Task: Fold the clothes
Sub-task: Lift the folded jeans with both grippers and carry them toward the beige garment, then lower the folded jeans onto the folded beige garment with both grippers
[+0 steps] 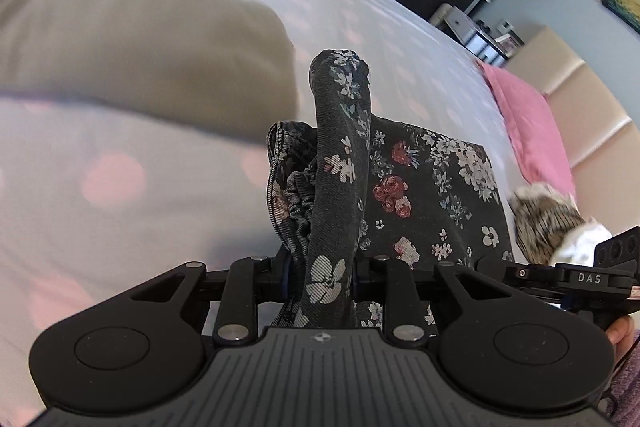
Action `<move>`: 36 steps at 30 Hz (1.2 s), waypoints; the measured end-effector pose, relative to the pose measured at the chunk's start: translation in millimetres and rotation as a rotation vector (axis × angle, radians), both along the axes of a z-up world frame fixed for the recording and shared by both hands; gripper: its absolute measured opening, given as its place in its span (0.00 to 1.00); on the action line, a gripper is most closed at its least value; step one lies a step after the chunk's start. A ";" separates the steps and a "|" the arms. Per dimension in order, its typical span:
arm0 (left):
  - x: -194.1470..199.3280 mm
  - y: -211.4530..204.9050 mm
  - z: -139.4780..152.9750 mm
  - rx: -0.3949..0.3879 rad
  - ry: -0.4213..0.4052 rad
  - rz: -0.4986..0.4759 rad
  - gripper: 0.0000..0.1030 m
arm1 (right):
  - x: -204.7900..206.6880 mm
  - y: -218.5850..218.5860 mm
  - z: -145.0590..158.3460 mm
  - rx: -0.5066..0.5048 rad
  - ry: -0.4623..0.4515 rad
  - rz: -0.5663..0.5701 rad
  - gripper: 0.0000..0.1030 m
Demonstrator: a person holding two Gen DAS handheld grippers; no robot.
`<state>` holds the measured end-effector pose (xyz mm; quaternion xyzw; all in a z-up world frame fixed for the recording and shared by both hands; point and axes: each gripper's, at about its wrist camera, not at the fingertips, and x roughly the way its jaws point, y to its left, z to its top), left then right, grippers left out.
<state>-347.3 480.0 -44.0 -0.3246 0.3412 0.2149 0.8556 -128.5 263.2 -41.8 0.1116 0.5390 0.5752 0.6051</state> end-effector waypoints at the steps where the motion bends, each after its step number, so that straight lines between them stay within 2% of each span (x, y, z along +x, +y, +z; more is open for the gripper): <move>1: 1.2 2.4 8.4 0.012 0.003 0.006 0.22 | 2.6 12.4 5.7 0.002 0.008 0.003 0.12; 3: 3.7 9.1 22.6 0.028 0.007 0.023 0.22 | 9.8 37.9 14.8 0.008 0.043 0.003 0.13; 5: 5.5 21.6 33.1 0.031 0.002 0.047 0.22 | 15.4 68.1 26.0 0.016 0.037 0.014 0.13; 11: 26.6 49.6 61.4 0.056 0.016 0.101 0.22 | 20.3 173.4 52.5 0.029 -0.047 0.081 0.13; 15: 43.2 71.2 68.5 0.080 0.031 0.131 0.22 | 26.8 242.6 52.4 0.022 -0.103 0.111 0.13; 19: 54.4 97.4 58.6 0.092 0.022 0.164 0.22 | 34.1 307.4 44.9 0.013 -0.158 0.127 0.13; 25: 66.2 120.9 20.5 0.082 0.010 0.202 0.22 | 39.1 367.8 14.6 -0.021 -0.249 0.132 0.13; 29: 69.8 127.9 -6.9 0.075 0.017 0.202 0.22 | 38.1 389.8 -3.6 -0.063 -0.321 0.129 0.15; 32: 72.9 132.2 -21.4 0.073 0.028 0.234 0.26 | 35.7 396.2 -13.0 -0.096 -0.396 0.099 0.24; 36: 63.4 129.4 -22.7 0.108 0.055 0.310 0.29 | 33.3 390.6 -12.5 -0.102 -0.547 0.064 0.29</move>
